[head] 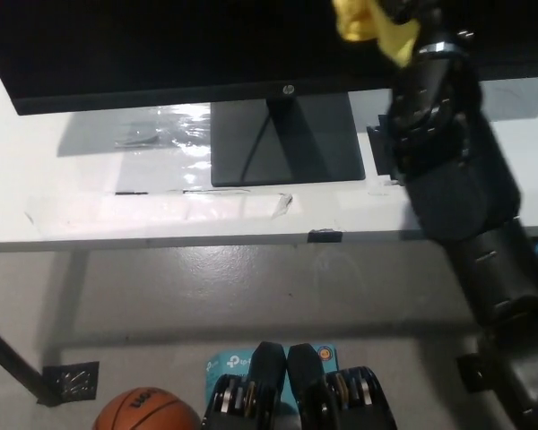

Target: The robot uses its right hand to pick up the cloth kept in the middle of the desk and use it to wipe the monitor in the middle of the desk by swiping its screen twice

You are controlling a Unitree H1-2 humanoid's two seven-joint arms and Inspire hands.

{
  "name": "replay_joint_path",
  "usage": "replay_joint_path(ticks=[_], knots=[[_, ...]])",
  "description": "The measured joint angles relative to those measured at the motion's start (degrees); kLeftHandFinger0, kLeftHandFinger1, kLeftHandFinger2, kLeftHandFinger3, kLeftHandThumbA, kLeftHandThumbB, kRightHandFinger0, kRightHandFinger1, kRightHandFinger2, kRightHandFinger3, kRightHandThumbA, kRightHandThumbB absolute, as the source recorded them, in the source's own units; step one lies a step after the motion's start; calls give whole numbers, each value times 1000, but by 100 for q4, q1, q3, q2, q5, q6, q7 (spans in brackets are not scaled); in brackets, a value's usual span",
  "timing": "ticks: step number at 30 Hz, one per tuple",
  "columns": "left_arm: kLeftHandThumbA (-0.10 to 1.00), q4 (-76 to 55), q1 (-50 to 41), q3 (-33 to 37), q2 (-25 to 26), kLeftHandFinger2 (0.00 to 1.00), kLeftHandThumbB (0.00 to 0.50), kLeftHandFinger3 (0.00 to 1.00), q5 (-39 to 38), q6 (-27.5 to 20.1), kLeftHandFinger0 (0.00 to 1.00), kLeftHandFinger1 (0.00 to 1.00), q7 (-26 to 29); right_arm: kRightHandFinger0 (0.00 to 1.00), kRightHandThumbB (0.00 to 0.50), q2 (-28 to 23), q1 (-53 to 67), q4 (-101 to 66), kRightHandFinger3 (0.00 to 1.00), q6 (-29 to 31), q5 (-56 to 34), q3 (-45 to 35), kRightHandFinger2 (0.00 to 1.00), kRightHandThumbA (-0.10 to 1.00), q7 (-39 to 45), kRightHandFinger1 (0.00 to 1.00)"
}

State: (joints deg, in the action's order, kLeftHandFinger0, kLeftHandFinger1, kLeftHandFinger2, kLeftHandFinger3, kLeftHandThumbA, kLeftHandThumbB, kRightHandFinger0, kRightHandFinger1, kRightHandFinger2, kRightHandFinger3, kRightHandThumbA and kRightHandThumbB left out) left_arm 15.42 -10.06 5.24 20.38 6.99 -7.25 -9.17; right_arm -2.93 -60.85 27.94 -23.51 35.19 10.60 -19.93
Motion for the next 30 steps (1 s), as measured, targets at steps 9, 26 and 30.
replay_joint_path(ticks=[9,26,30], knots=[[740,2,9,59,2,9,500,77,35,-9,0,0,-2,0,93,387,-188,526,297,3,21,194,108,-100,-169,0],[772,1,-8,162,5,31,500,68,192,-20,0,0,-1,0,46,641,-868,1617,46,80,26,445,59,-100,-604,0],[740,9,-9,163,3,34,500,61,194,-20,0,0,-3,0,60,669,-879,1607,54,161,28,539,105,-100,-663,0]])
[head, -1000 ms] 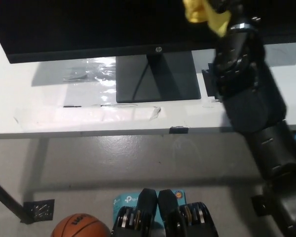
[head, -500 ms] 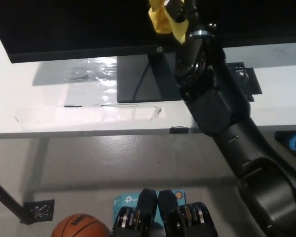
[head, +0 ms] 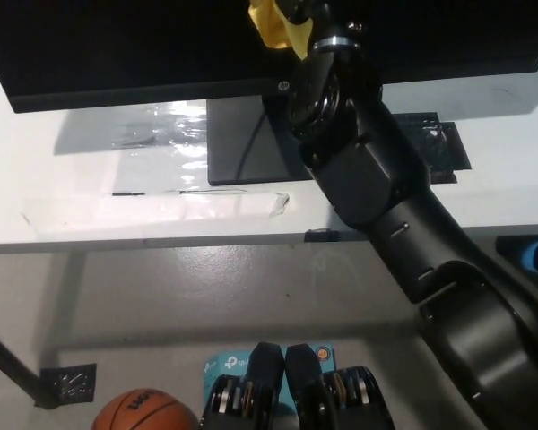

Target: The robot uses its right hand to pick up the cloth kept in the middle of the desk and use it to wipe the monitor in the middle of the desk by swiping its screen twice

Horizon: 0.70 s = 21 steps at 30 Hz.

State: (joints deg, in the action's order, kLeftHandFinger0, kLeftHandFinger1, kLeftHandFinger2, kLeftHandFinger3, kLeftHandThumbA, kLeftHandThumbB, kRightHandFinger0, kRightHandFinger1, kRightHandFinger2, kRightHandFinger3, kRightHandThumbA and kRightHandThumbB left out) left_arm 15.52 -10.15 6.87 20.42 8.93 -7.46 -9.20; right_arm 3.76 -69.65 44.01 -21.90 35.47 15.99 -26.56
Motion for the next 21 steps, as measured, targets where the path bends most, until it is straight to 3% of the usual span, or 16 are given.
replay_joint_path(ticks=[3,4,9,10,12,13,14,15,16,17,19,20,21], knots=[[763,6,5,10,-3,25,500,61,0,-14,0,0,0,0,90,-24,23,-78,221,69,-1,41,137,-100,5,0],[738,7,4,12,-6,10,500,69,0,-17,0,0,0,0,56,-43,29,-130,140,85,0,53,139,-100,7,0],[721,8,1,-2,-16,0,500,66,-16,-22,0,0,0,0,71,-402,213,-602,97,194,41,160,227,-100,82,0],[735,8,1,-5,-18,0,500,67,-23,-22,0,0,0,0,69,-516,274,-689,24,206,47,166,242,-100,108,0],[748,14,-6,-7,-18,2,500,73,-23,-20,0,0,0,0,95,-745,396,-848,252,254,77,197,279,-100,172,0],[727,15,-12,-7,-19,0,500,69,-23,-19,0,0,1,0,113,-880,451,-924,276,271,87,205,274,-100,202,0],[718,15,-15,-7,-22,0,500,60,-25,-19,0,0,1,0,123,-1009,514,-1000,370,281,98,207,248,-100,229,0],[718,17,-16,-11,-25,0,500,59,-27,-22,0,0,1,0,126,-1117,564,-1046,368,284,106,207,219,-100,250,0],[720,28,-17,-14,-25,0,500,42,-34,-33,0,0,1,0,124,-1260,631,-1111,461,286,121,207,179,-100,276,0],[709,47,-28,-26,-23,0,500,35,-41,-41,0,0,1,0,90,-1405,697,-1152,376,286,138,204,104,-100,306,0],[689,95,-25,-36,-26,0,500,33,-49,-69,0,0,1,0,117,-1658,817,-1229,386,305,161,194,114,-100,342,0],[677,121,-25,-53,-28,0,500,33,-59,-95,0,0,1,0,106,-1861,915,-1262,289,311,174,169,113,-100,360,0],[666,126,-38,-68,-28,0,500,34,-67,-101,0,0,1,0,102,-1997,968,-1273,269,312,181,139,148,-100,369,0]])
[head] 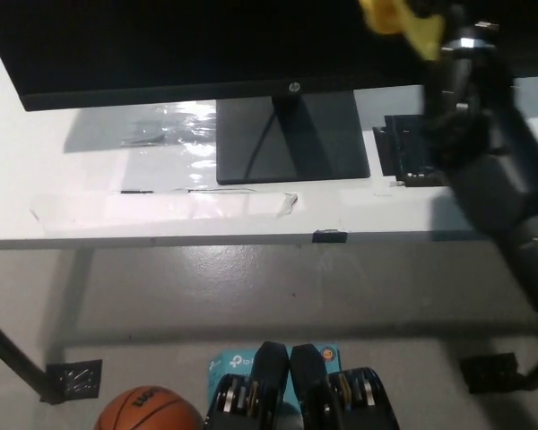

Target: The robot uses its right hand to pick up the cloth kept in the middle of the desk and use it to wipe the monitor in the middle of the desk by swiping its screen twice

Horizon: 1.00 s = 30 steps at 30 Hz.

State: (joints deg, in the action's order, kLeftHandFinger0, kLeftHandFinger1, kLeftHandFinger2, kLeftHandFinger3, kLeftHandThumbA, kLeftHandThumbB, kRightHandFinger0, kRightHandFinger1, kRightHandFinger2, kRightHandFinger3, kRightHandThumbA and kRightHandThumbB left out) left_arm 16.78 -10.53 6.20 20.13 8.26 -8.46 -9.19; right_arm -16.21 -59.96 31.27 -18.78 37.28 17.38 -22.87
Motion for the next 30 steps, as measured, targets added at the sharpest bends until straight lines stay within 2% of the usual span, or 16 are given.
replay_joint_path(ticks=[1,2,5,8,11,13,15,16,18,19,21,24,25,26,28,30], knots=[[651,0,-14,-9,0,0,500,36,-9,-2,0,0,0,0,103,-95,44,-4,298,1,3,-34,177,-100,9,0],[659,1,-24,-17,-3,0,500,34,-22,-2,0,0,-1,0,64,-175,81,-8,288,1,2,-76,218,-100,19,0],[675,-1,-29,-37,-18,0,500,32,-43,-1,0,0,-1,0,80,-391,148,-55,190,-4,-1,-238,236,-100,73,0],[671,-4,-25,-42,-23,0,500,28,-45,4,0,0,-1,0,117,-493,156,-90,345,-14,-1,-366,258,-100,108,0],[664,-4,-25,-47,-30,0,500,36,-48,10,0,0,-1,0,89,-509,156,-85,261,-14,1,-428,229,-100,108,0],[664,-4,-36,-57,-31,0,500,39,-60,9,0,0,-2,0,101,-482,155,-71,378,-14,1,-439,244,-100,107,0],[662,-4,-42,-60,-31,0,500,40,-74,7,0,0,-3,0,97,-447,155,-63,406,-16,0,-456,221,-100,107,0],[670,-4,-43,-60,-31,14,500,47,-80,7,0,0,-3,0,103,-431,154,-62,322,-16,0,-461,202,-100,108,0],[667,-18,-53,-60,-31,0,500,48,-88,11,0,0,-5,0,101,-373,149,-62,296,-24,1,-469,206,-100,109,0],[687,-23,-57,-60,-31,1,500,52,-98,11,0,0,-11,0,115,-346,146,-62,333,-28,1,-469,213,-100,110,0],[699,-26,-59,-58,-30,5,500,57,-101,10,0,0,-28,0,109,-304,140,-62,290,-28,1,-468,210,-100,111,0],[706,-37,-60,-56,-29,27,500,73,-98,12,0,0,-52,0,123,-190,112,-47,294,-27,8,-463,189,-100,108,0],[710,-41,-60,-55,-29,0,500,52,-97,13,0,0,-58,0,120,-148,95,-36,367,-27,11,-460,146,-100,108,0],[709,-39,-57,-54,-29,1,500,59,-96,12,0,0,-63,0,101,-102,73,-24,289,-27,12,-457,140,-100,108,0],[726,-43,-58,-52,-29,0,500,62,-86,20,0,0,-67,0,117,42,-14,22,301,-39,12,-448,149,-100,109,0],[697,-50,-49,-40,-30,0,500,55,-52,34,0,0,-67,0,112,194,-106,93,248,-54,16,-423,177,-100,109,0]])
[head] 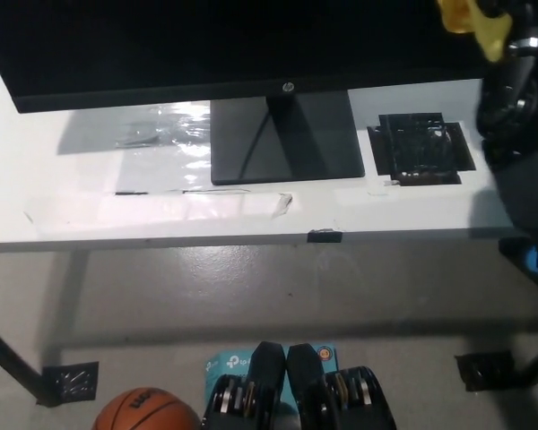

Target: The robot uses its right hand to pick up the cloth kept in the middle of the desk and use it to wipe the monitor in the middle of the desk by swiping its screen twice

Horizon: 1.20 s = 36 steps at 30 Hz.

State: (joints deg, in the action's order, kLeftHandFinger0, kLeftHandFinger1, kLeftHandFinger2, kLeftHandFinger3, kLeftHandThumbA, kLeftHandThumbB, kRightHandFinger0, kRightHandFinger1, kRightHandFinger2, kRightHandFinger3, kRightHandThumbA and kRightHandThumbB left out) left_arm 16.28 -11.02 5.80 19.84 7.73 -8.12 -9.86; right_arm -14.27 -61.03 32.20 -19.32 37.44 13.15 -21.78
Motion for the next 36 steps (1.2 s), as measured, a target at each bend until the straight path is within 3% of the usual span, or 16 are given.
replay_joint_path(ticks=[1,4,6,10,11,13,15,17,19,25,27,30,33,36], knots=[[706,0,4,2,-1,0,500,45,10,1,0,0,0,0,95,67,-47,39,233,-7,5,13,162,-100,-4,0],[717,14,4,5,0,0,500,36,30,-3,0,0,1,0,110,311,-170,183,260,-13,17,68,172,-100,-29,0],[735,15,14,20,-1,4,500,33,50,-6,0,0,1,0,123,438,-219,243,327,-12,26,100,151,-100,-49,0],[742,12,12,63,-2,0,500,48,101,-5,0,0,0,0,104,720,-341,476,200,-8,29,167,83,-100,-131,0],[743,11,15,72,-1,16,500,66,113,-5,0,0,0,0,96,795,-380,540,75,-8,29,177,92,-100,-155,0],[752,17,31,86,-1,20,500,76,127,-6,0,0,-2,0,90,969,-463,699,1,-7,34,220,63,-100,-211,0],[773,16,43,99,-1,19,500,80,139,-5,0,0,-6,0,97,1141,-563,869,12,-7,37,286,90,-100,-266,0],[764,16,57,120,-2,13,500,79,149,-3,0,0,-12,0,52,1298,-640,990,1,2,37,327,140,-100,-316,0],[768,15,62,129,-1,19,500,78,151,-2,0,0,-20,0,75,1489,-710,1152,45,11,37,370,166,-100,-384,0],[749,16,105,159,0,46,500,119,158,-4,0,0,-28,0,68,1961,-944,1811,91,154,32,513,274,-100,-591,0],[757,16,107,172,0,42,500,133,160,-5,0,0,-35,0,58,2070,-1039,2052,131,223,19,516,254,-100,-675,0],[757,4,120,205,0,41,500,145,177,-1,0,0,-37,0,94,2163,-1129,2253,17,312,2,516,159,-100,-745,0],[761,5,131,234,1,41,500,150,201,-4,0,0,-37,0,121,2241,-1155,2379,158,415,-4,517,234,-100,-850,0],[782,22,132,236,0,36,500,132,206,-30,0,0,-36,0,89,2261,-1154,2391,234,506,-6,523,261,-100,-878,0]])
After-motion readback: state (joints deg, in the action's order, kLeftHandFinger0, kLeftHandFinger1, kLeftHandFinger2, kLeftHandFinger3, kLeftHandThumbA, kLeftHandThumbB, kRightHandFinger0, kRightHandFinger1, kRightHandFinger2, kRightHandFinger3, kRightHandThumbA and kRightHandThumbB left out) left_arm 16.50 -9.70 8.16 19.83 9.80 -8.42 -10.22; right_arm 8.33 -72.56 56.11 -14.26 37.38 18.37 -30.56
